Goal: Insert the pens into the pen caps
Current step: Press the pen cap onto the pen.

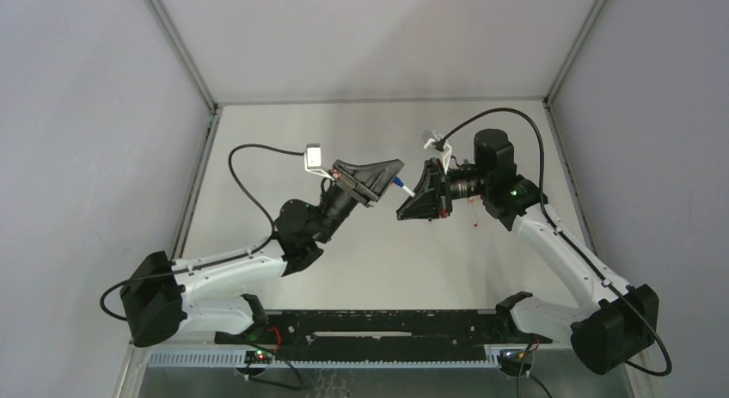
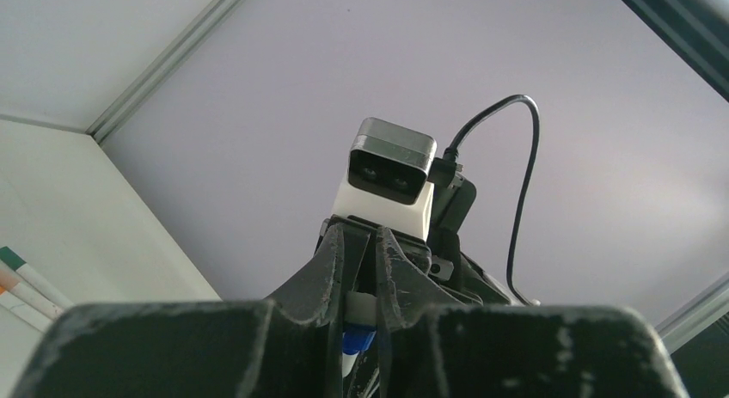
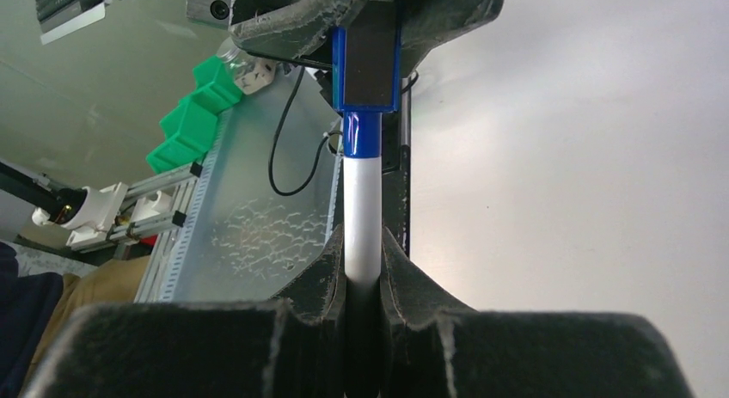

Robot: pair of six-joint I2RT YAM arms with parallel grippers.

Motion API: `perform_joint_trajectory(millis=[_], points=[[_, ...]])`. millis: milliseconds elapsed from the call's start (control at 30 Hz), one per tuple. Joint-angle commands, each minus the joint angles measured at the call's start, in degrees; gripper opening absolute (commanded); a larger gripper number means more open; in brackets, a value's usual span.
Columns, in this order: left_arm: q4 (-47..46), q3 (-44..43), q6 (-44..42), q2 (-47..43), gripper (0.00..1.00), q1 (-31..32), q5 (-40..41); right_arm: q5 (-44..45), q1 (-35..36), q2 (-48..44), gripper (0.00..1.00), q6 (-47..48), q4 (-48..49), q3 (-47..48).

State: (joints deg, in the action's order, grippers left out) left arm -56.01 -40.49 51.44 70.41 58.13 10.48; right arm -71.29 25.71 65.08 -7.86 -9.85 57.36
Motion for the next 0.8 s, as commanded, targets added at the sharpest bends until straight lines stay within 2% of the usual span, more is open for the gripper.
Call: perform_joint_trajectory(millis=[0, 67, 133, 233, 433, 633, 767], points=[[13.10, 1.52, 0.04, 1.66, 0.00, 4.65, -10.72, 0.72, 0.20, -0.74, 0.00, 1.04, 10.11, 1.49], [13.64, 1.60, -0.32, -0.28, 0.00, 3.55, -10.65, 0.59, 0.26, -0.59, 0.00, 3.65, 7.09, 1.47], [14.26, 1.57, -0.67, -2.83, 0.00, 2.01, -10.94, 0.70, 0.43, -0.08, 0.00, 10.85, 2.51, 1.93], [15.86, 0.35, -1.86, -6.03, 0.08, 0.10, -11.42, 2.43, 1.48, 0.76, 0.00, 17.62, -2.87, 2.26], [23.69, -4.71, -6.40, -10.22, 0.35, -0.85, -8.65, 3.23, 3.65, 1.57, 0.00, 21.01, -5.09, 2.27], [25.50, -3.33, -5.48, -14.31, 0.55, -2.92, -3.68, 3.44, 4.78, 2.72, 0.00, 22.79, -6.08, 2.30], [25.44, -1.81, -8.08, -18.98, 0.74, -3.42, -1.50, 3.50, 4.55, 2.86, 0.00, 24.44, -7.13, 2.31]])
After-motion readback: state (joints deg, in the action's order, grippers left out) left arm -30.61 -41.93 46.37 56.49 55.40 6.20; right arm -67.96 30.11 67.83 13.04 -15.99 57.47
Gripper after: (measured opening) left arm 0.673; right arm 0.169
